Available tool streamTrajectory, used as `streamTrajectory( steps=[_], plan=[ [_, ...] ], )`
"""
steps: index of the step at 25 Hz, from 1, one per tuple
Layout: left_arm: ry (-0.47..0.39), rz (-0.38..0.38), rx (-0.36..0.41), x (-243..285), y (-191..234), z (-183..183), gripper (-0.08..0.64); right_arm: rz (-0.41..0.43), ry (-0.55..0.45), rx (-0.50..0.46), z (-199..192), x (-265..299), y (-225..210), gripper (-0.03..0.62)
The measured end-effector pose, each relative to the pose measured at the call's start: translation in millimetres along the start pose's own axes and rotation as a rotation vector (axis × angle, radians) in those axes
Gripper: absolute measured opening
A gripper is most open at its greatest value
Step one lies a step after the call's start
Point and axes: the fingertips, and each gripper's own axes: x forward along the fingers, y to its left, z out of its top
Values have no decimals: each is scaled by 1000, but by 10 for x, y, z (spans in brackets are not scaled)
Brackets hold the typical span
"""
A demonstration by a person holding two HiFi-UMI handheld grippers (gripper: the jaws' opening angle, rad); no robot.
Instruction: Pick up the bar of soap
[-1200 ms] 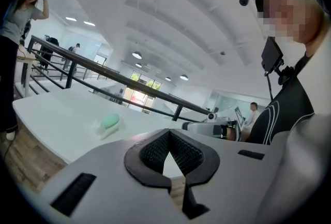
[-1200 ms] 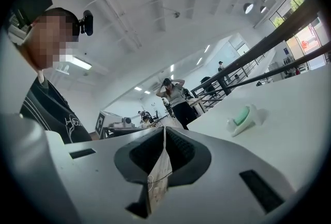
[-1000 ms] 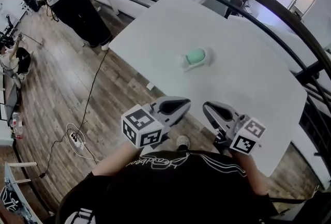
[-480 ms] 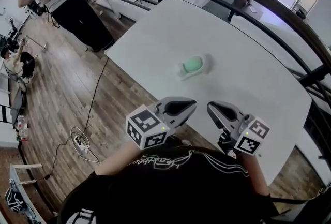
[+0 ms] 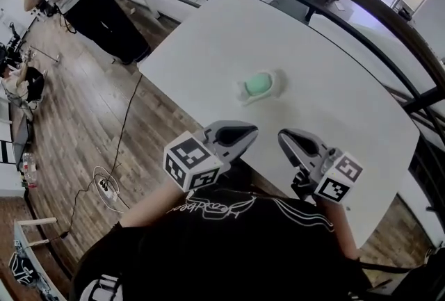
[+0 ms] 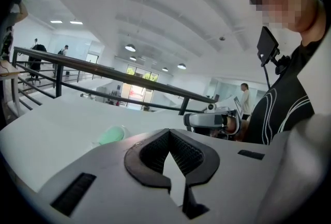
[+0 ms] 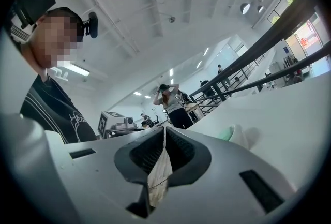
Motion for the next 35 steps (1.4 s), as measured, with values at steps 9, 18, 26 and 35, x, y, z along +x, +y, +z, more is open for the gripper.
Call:
streamTrajectory(
  steps=[9, 18, 26, 35],
  plan=[
    [34, -17, -48, 366, 601, -13, 8, -63, 11, 69, -32, 283, -628, 18],
    [92, -46, -34, 541, 1024, -107, 9, -115, 11, 119, -138, 457, -903, 18],
    [204, -9, 140, 795, 1347, -116, 100, -146, -3, 155, -25, 468, -1148, 18],
    [328, -60, 313, 1109, 1417, -284, 255, -185, -22, 189, -58, 269, -1373, 18]
  ],
)
